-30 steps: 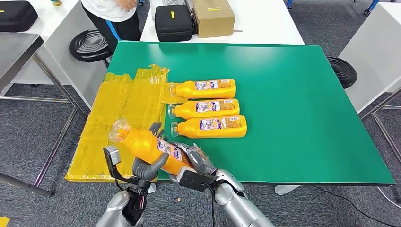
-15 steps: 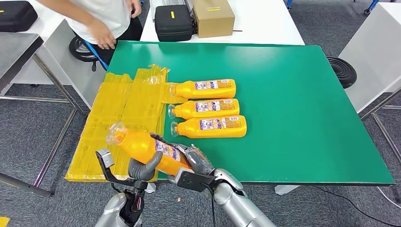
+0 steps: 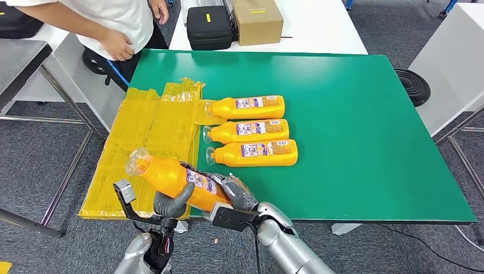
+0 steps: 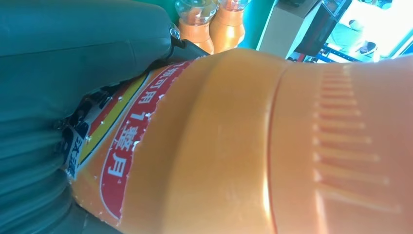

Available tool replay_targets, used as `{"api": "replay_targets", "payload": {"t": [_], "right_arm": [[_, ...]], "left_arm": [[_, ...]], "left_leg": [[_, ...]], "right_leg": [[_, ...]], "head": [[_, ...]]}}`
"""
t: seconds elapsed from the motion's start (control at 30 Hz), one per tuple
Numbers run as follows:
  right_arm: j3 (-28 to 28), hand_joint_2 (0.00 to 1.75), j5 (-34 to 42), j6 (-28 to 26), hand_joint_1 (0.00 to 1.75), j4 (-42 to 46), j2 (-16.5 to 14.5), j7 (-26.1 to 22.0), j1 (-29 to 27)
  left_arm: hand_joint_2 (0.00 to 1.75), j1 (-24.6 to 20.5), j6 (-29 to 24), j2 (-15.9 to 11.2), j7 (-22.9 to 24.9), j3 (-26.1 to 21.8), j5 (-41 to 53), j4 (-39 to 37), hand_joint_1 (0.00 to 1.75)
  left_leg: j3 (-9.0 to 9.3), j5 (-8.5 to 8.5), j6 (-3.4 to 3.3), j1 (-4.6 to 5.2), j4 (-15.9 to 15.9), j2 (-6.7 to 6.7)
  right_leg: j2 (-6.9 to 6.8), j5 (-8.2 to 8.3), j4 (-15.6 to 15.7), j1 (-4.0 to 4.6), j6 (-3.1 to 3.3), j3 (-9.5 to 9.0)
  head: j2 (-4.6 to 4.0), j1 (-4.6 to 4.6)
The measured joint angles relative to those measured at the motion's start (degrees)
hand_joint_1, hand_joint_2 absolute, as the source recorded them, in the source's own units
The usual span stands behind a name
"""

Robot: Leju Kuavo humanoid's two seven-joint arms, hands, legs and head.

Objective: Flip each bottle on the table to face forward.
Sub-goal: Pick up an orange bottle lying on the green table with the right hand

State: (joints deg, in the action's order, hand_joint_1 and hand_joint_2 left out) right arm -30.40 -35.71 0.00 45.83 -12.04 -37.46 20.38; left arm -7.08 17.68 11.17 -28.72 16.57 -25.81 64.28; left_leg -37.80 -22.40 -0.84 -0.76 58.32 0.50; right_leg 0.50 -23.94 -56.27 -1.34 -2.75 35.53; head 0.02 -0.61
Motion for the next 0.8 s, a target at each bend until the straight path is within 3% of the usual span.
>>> {"api": "replay_targets", "payload": {"t": [0.23,0.37,0.4,0.53,0.67,0.8], "right_arm": [[0.0,1.75,0.0,0.0,1.7,0.0,0.0,0.0,0.1],[-0.1,1.75,-0.2,0.0,0.01,0.0,0.0,0.0,0.0],[-0.2,1.75,-0.4,0.0,0.0,0.0,0.0,0.1,0.0],[-0.2,0.0,-1.1,-0.9,0.0,0.0,0.0,0.7,-0.6],[-0.1,0.0,-1.0,-2.3,0.0,0.3,0.2,1.7,-1.3],[0.3,0.0,-1.0,-4.0,0.0,2.8,0.9,3.0,-2.7]], "left_arm": [[1.75,0.1,0.0,0.0,0.0,0.0,0.0,0.3,1.75],[1.75,0.1,-0.1,0.0,0.0,0.0,0.0,0.3,1.75],[1.75,0.0,-0.2,0.0,-0.1,0.0,0.1,0.4,1.75],[1.75,-0.2,-2.0,0.0,-0.5,0.0,1.6,0.9,1.75],[1.75,-0.6,-6.7,0.0,-1.7,0.0,6.1,1.6,1.75],[1.75,-1.7,-18.4,-0.2,-4.1,0.0,18.1,2.4,1.75]], "left_leg": [[0.0,0.0,0.0,0.0,0.0,0.0],[0.0,0.0,0.0,0.0,0.0,0.0],[0.0,0.0,0.0,0.0,0.0,0.0],[0.0,0.0,0.0,0.0,0.0,0.0],[-0.01,0.0,0.0,0.0,0.0,0.01],[-0.01,0.0,0.0,0.0,0.0,0.01]], "right_leg": [[0.0,0.0,0.0,0.0,0.0,0.0],[0.0,0.0,0.0,0.0,0.0,0.0],[0.0,0.0,0.0,0.0,0.0,0.0],[0.0,0.0,0.0,0.0,0.0,0.0],[0.0,0.0,0.0,0.0,0.0,0.0],[-0.01,0.0,0.0,0.0,0.0,0.0]], "head": [[0.0,0.0],[0.0,0.01],[0.0,0.01],[0.0,0.0],[0.0,0.01],[0.0,0.01]]}}
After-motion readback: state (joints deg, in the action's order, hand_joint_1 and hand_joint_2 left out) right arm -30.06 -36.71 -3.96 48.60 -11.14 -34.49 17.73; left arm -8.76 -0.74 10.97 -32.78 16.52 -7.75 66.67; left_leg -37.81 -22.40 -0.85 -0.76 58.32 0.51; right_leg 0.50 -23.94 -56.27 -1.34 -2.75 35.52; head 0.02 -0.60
